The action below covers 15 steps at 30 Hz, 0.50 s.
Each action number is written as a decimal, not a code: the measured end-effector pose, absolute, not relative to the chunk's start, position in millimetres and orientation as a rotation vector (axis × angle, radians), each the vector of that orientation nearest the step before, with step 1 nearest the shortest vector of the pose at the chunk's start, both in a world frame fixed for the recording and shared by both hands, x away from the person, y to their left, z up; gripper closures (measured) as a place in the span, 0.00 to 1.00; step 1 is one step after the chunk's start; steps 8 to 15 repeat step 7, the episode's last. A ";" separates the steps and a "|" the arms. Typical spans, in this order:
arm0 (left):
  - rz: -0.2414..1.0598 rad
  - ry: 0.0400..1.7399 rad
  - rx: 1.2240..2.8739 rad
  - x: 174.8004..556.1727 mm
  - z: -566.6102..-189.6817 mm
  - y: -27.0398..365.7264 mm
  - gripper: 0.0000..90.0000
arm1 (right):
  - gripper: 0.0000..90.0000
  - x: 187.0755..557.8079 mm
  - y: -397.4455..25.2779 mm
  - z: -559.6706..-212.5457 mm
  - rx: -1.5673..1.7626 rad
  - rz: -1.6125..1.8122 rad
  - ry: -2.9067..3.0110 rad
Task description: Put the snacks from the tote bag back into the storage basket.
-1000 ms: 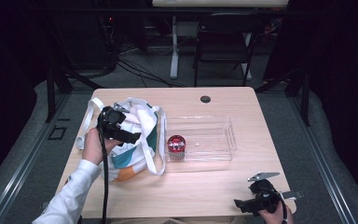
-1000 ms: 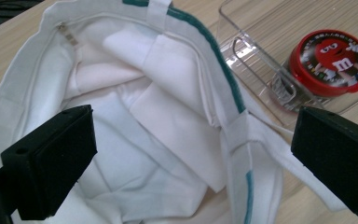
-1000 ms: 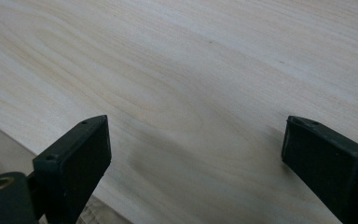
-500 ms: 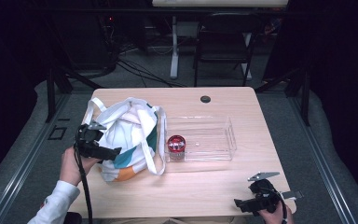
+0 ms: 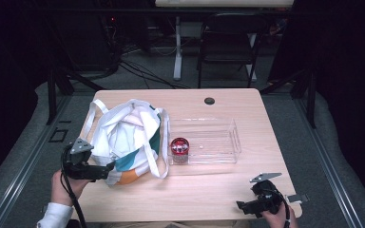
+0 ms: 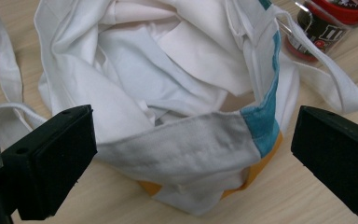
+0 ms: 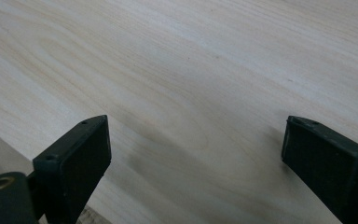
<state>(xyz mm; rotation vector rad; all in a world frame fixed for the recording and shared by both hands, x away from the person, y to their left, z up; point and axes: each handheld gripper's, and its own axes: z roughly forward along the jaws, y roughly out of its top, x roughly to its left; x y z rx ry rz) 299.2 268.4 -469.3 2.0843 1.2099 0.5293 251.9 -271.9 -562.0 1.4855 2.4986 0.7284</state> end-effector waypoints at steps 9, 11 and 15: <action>0.533 1.217 2.052 289.6 -468.0 276.6 0.00 | 0.08 258.3 -266.0 -562.1 1.459 0.737 2.522; 0.533 1.217 2.052 289.6 -468.0 276.6 0.00 | 0.08 258.3 -266.0 -562.1 1.459 0.737 2.522; 0.533 1.217 2.052 289.6 -468.0 276.6 0.00 | 0.08 258.3 -266.0 -562.1 1.459 0.737 2.522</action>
